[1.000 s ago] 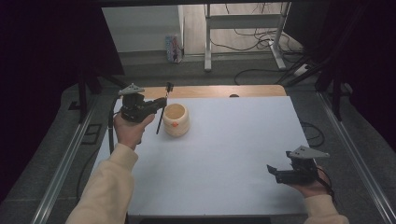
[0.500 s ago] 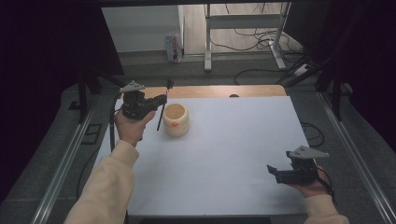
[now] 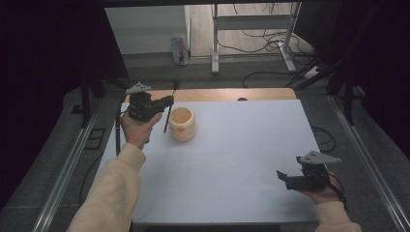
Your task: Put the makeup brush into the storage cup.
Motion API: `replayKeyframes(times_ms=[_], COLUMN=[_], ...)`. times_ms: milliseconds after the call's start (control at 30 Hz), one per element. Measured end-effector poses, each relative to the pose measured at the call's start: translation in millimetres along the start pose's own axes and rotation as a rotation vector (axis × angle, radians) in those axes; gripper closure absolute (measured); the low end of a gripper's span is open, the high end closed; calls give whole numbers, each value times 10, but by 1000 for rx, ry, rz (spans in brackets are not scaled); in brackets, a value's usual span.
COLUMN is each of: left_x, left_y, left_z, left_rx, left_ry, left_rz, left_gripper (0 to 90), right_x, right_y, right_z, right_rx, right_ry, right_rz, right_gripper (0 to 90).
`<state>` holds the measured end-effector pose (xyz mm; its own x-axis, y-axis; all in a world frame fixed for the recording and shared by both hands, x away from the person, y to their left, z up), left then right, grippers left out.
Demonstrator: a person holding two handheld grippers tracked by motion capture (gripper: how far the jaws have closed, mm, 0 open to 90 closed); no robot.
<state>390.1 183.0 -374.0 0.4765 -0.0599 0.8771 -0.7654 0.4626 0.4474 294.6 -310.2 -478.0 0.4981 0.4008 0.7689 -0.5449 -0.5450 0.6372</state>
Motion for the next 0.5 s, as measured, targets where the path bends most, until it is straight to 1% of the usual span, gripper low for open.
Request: replayKeyframes(times_ms=[133, 300, 433, 500], left_x=[15, 17, 22, 25], left_y=[-38, -93, -138, -170], left_z=[-3, -14, -26, -29], left_rx=[-4, -2, -6, -11], left_ry=[3, 4, 15, 13], left_rz=[10, 9, 16, 19], left_gripper=[861, 861, 861, 861], right_x=[-1, -4, -5, -6], right_y=[-2, 0, -1, -6], right_z=[5, 16, 18, 16], right_rx=[0, -3, -3, -2], right_ry=[-1, -2, -2, 0], right_rz=[0, 0, -1, -3], right_gripper=[87, 87, 87, 87])
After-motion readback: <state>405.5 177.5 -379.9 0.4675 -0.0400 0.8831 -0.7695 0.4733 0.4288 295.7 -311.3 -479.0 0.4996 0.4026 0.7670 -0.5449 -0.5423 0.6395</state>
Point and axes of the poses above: each handheld gripper's, and its own axes: y roughly backward along the jaws, x roughly out of its top, z roughly to its right, the point moved 1 cm from there along -y, roughly forward along the jaws, and after that the axes turned 8 degrees about x, right-handed, at the moved point
